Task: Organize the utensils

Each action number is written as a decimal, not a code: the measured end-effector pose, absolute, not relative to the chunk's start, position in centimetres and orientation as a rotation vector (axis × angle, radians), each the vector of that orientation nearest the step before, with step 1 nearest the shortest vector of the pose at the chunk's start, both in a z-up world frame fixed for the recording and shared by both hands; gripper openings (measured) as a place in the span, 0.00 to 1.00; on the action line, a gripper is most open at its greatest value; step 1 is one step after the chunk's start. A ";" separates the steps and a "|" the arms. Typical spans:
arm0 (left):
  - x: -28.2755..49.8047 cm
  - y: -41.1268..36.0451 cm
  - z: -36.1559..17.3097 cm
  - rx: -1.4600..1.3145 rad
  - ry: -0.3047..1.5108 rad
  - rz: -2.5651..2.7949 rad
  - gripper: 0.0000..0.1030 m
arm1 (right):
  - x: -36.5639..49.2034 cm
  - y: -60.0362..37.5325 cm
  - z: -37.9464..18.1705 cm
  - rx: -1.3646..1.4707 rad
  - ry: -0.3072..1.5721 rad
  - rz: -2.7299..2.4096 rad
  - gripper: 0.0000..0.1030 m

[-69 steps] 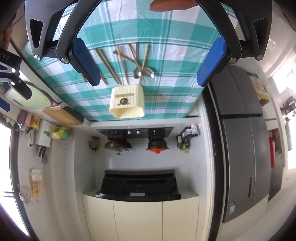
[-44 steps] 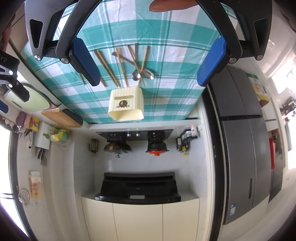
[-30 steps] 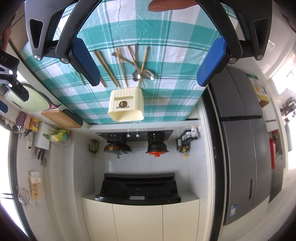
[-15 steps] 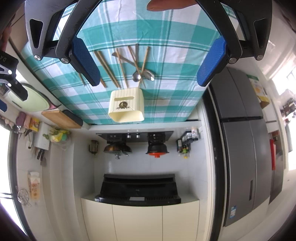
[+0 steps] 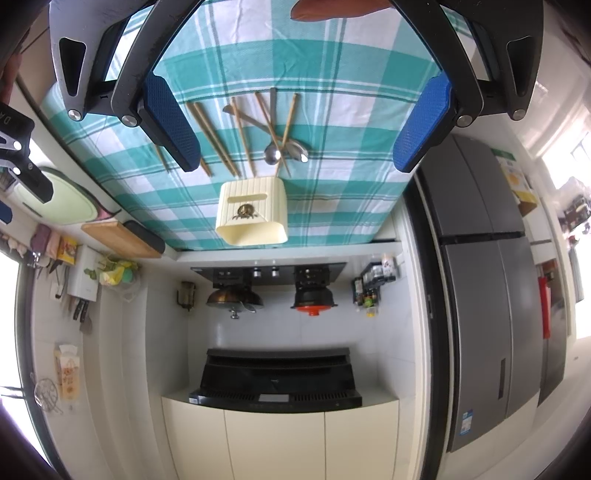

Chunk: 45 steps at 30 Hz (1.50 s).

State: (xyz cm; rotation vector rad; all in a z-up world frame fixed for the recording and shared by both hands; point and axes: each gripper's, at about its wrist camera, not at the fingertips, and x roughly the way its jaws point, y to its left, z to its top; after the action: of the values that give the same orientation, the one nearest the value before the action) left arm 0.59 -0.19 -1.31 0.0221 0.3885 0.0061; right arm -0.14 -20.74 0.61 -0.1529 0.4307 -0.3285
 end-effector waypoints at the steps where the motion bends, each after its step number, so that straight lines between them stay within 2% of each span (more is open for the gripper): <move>1: 0.6 -0.2 -1.3 0.023 0.389 0.007 1.00 | -0.1 -20.8 0.6 -0.152 0.431 -0.328 1.00; 37: 1.0 0.2 -1.7 0.013 0.406 0.008 1.00 | -0.3 -21.4 1.0 -0.151 0.421 -0.340 1.00; 45: 2.0 1.6 -2.8 0.003 0.454 -0.022 1.00 | -0.1 -21.8 0.6 -0.135 0.412 -0.370 1.00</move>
State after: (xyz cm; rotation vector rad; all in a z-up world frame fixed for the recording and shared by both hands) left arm 1.97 1.64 -2.83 0.0033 0.4543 -0.0215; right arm -0.10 -21.84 0.63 -0.1348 0.4121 -0.3698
